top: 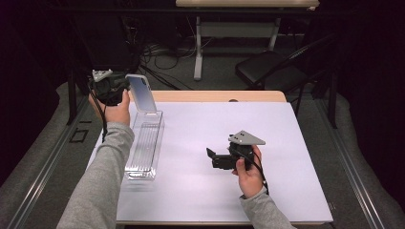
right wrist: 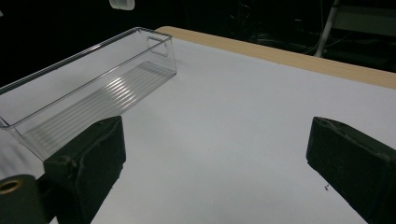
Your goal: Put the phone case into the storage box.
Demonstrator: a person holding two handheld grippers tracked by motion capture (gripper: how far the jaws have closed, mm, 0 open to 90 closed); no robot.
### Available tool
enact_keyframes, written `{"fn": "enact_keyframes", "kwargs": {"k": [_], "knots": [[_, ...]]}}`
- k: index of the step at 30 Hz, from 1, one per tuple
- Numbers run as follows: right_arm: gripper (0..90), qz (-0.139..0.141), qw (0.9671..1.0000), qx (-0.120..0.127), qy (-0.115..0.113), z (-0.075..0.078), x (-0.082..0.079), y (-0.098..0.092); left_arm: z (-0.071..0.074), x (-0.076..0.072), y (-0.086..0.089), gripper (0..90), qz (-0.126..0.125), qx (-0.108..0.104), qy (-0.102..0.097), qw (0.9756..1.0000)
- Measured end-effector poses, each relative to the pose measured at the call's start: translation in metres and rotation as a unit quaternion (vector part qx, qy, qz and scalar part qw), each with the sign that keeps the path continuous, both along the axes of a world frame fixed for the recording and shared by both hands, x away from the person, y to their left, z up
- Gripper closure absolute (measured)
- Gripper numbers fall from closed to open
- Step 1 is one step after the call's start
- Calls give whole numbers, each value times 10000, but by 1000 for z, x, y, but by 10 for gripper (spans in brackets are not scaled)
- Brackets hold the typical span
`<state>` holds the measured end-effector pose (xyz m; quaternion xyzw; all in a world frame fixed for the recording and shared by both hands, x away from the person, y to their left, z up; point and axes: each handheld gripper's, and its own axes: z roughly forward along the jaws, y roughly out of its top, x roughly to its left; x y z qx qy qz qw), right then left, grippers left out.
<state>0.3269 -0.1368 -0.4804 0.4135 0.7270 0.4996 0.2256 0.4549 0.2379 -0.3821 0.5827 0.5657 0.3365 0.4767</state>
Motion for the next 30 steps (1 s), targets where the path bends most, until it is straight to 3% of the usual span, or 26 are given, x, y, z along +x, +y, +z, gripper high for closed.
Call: {"fn": "enact_keyframes", "kwargs": {"k": [9, 18, 30], "knots": [[31, -9, 9999, -108, 73, -2, 1, 0, -10, 13, 1, 884, 203, 70, -38, 9998], [30, -36, 10000, -68, 59, -3, 3, -2, -22, 21, -2, 884, 358, 228, -56, 9991], [32, -49, 9999, -51, 137, -4, 3, -3, -47, 27, 1, 884, 537, 186, 110, 9983]]}}
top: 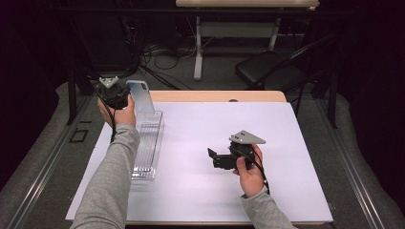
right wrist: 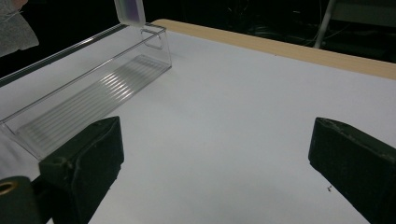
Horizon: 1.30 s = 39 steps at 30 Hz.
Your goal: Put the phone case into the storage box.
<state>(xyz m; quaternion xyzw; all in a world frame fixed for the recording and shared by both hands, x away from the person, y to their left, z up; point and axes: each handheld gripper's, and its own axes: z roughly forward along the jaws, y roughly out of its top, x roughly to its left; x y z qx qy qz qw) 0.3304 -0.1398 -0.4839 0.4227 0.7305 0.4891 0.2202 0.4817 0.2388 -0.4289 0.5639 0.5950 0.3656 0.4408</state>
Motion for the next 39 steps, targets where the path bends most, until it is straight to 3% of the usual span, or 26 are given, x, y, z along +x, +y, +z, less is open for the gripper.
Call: {"fn": "enact_keyframes", "kwargs": {"k": [6, 39], "knots": [[32, -4, 10000, 2, 0, -1, 0, 0, -9, 1, -4, 884, 1, 24, 11, 10000], [37, 14, 10000, -11, 7, -1, 1, 0, -31, 8, -16, 884, 7, 62, 256, 9997]]}}
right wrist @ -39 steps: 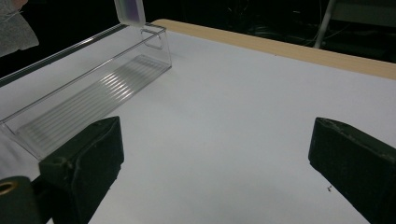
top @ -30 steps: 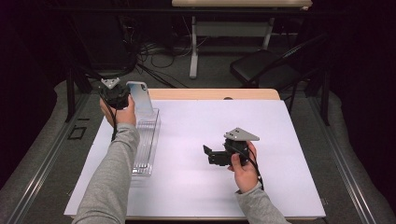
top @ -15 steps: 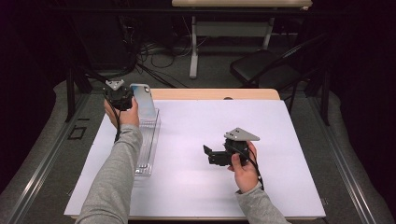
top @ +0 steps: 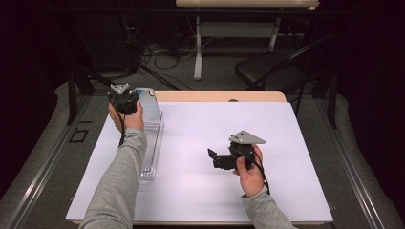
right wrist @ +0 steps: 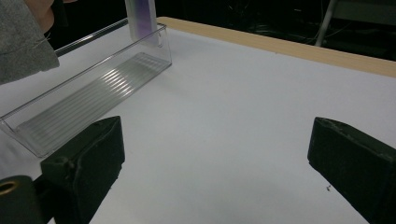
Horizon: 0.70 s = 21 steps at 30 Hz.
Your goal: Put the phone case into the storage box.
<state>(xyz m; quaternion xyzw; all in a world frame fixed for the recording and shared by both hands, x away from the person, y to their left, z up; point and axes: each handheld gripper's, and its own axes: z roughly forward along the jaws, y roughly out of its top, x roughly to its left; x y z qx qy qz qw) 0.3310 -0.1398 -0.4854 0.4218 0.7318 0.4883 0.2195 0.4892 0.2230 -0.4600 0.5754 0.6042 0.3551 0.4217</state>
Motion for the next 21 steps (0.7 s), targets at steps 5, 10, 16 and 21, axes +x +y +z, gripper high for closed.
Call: {"fn": "enact_keyframes", "kwargs": {"k": [5, 10, 16, 21], "knots": [[38, 6, 10000, -19, 39, 0, -1, 1, -7, -1, 4, 884, 43, 0, 43, 10000], [38, 11, 10000, -40, 60, -1, 0, 2, -10, -1, 5, 884, 55, 14, 25, 10000], [39, 7, 10000, -42, 88, -1, 0, 1, -15, 0, 7, 884, 95, -4, 64, 9999], [40, -3, 10000, -39, 82, -3, 1, 1, -19, 1, 5, 884, 106, 25, 85, 9999]]}}
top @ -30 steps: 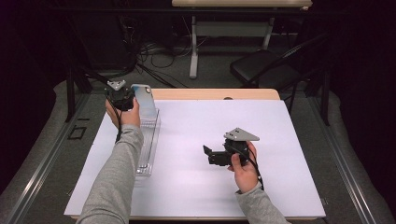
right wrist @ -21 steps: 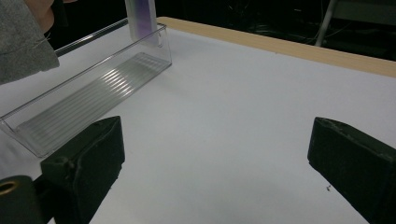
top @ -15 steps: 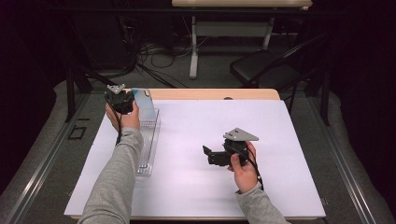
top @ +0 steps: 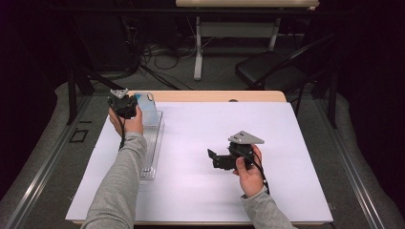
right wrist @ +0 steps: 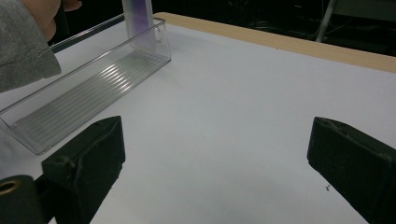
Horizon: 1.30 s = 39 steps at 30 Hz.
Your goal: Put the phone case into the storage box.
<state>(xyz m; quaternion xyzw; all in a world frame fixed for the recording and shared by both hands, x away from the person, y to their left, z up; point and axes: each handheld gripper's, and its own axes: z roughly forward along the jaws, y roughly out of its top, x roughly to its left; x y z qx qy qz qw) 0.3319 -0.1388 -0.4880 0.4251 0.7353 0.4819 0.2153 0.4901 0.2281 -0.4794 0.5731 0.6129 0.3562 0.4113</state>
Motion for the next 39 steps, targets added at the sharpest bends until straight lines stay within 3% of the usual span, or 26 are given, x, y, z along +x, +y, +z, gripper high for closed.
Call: {"fn": "enact_keyframes", "kwargs": {"k": [10, 39], "knots": [[42, 12, 10000, -10, 7, 0, 0, 0, -8, 2, -2, 883, -24, 33, 52, 10000], [43, 31, 10000, -40, 7, 0, 0, 1, -9, 1, -5, 862, -117, 128, 93, 9998]]}}
